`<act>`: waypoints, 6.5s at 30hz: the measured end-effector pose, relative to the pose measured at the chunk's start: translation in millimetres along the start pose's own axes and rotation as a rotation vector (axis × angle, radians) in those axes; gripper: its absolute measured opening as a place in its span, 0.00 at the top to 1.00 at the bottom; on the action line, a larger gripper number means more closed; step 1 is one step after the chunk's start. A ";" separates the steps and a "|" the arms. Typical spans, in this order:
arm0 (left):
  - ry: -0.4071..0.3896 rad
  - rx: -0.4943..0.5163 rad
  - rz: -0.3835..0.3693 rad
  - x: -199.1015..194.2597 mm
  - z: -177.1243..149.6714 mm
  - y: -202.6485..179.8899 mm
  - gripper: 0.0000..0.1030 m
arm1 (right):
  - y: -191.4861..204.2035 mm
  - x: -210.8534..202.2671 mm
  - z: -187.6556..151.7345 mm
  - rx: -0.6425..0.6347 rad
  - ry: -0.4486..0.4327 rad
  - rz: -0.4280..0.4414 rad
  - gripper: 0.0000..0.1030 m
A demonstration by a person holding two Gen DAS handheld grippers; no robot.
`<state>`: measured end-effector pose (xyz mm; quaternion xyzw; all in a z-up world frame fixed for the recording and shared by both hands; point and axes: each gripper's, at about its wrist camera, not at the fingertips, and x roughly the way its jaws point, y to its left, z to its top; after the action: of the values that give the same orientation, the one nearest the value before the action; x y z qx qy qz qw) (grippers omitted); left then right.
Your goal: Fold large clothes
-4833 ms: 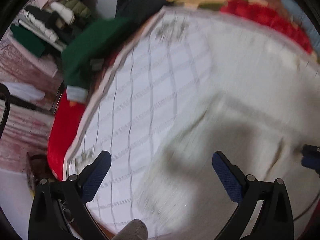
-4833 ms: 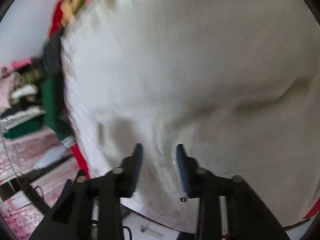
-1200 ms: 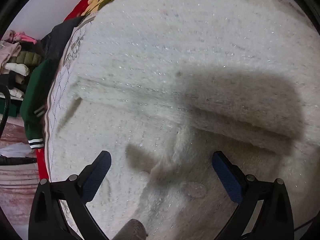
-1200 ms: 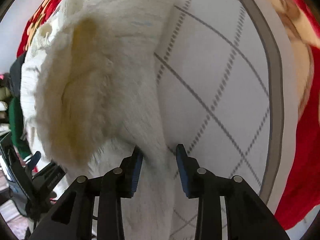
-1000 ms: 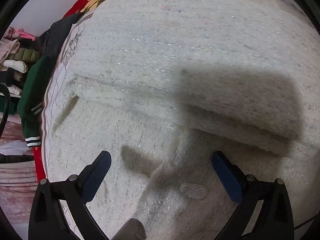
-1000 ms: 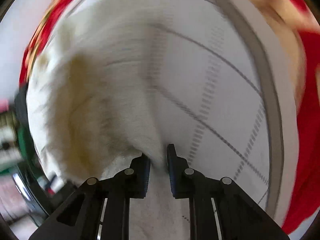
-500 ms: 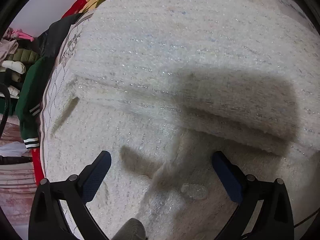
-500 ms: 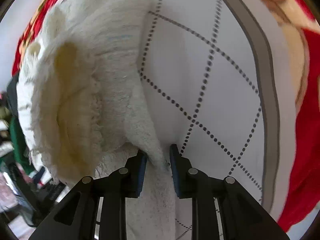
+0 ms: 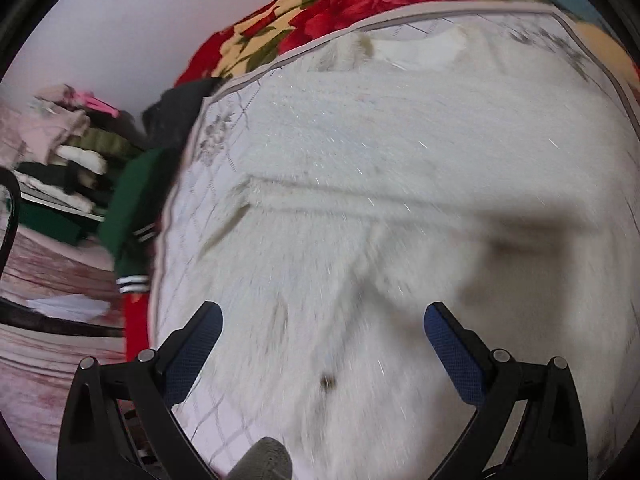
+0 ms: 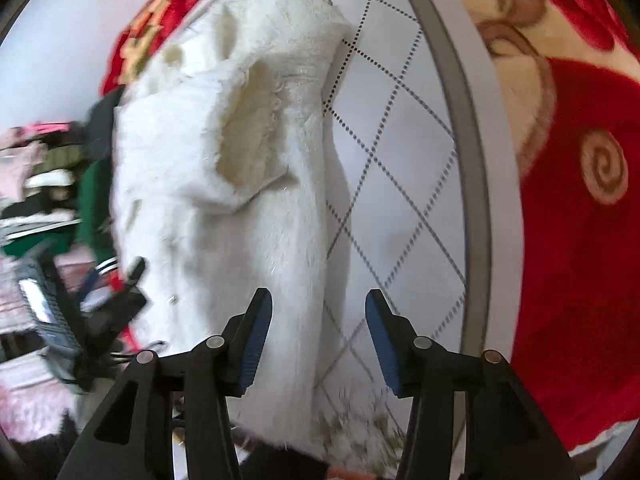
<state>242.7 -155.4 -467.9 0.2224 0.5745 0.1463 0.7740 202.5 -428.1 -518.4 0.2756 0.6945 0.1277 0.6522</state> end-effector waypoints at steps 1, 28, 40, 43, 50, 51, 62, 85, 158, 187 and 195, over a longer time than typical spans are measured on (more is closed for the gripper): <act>0.008 0.005 0.018 -10.8 -9.3 -10.3 0.00 | 1.5 9.3 -5.4 -0.006 0.006 0.039 0.43; 0.273 -0.039 0.369 20.4 -55.2 -149.3 0.00 | -99.7 82.6 83.4 -0.049 0.158 0.264 0.42; 0.283 -0.113 0.218 18.4 -51.0 -126.8 0.21 | -49.2 162.5 126.6 0.024 0.148 0.642 0.32; 0.263 -0.111 0.185 14.9 -50.1 -125.1 0.40 | -34.2 178.1 136.1 0.051 0.122 0.715 0.24; 0.210 -0.107 0.138 -0.1 -41.5 -122.8 0.77 | 9.4 206.4 153.5 0.077 0.119 0.652 0.21; 0.206 -0.105 0.132 -1.4 -40.6 -120.7 0.79 | 14.5 208.2 155.0 0.092 0.121 0.633 0.21; 0.137 -0.179 -0.017 -30.0 -32.0 -61.9 0.83 | 85.9 167.2 157.9 0.061 0.029 0.431 0.82; 0.252 -0.573 -0.448 160.7 -24.7 247.7 0.73 | 449.0 295.7 188.3 -0.180 0.071 -0.020 0.80; 0.264 -0.484 -0.383 136.3 36.4 112.3 0.00 | 109.0 59.7 107.1 -0.153 -0.059 -0.250 0.76; 0.200 -0.471 -0.396 84.3 -5.5 127.8 0.00 | 64.8 -23.0 -1.1 0.022 -0.034 -0.106 0.42; 0.251 -0.292 -0.431 116.3 11.3 28.5 0.00 | -63.0 3.5 -91.8 0.340 -0.162 0.095 0.42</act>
<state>288.9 -76.9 -546.5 -0.0384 0.6729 0.0858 0.7337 99.2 -460.8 -544.5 0.4236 0.6377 0.0164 0.6432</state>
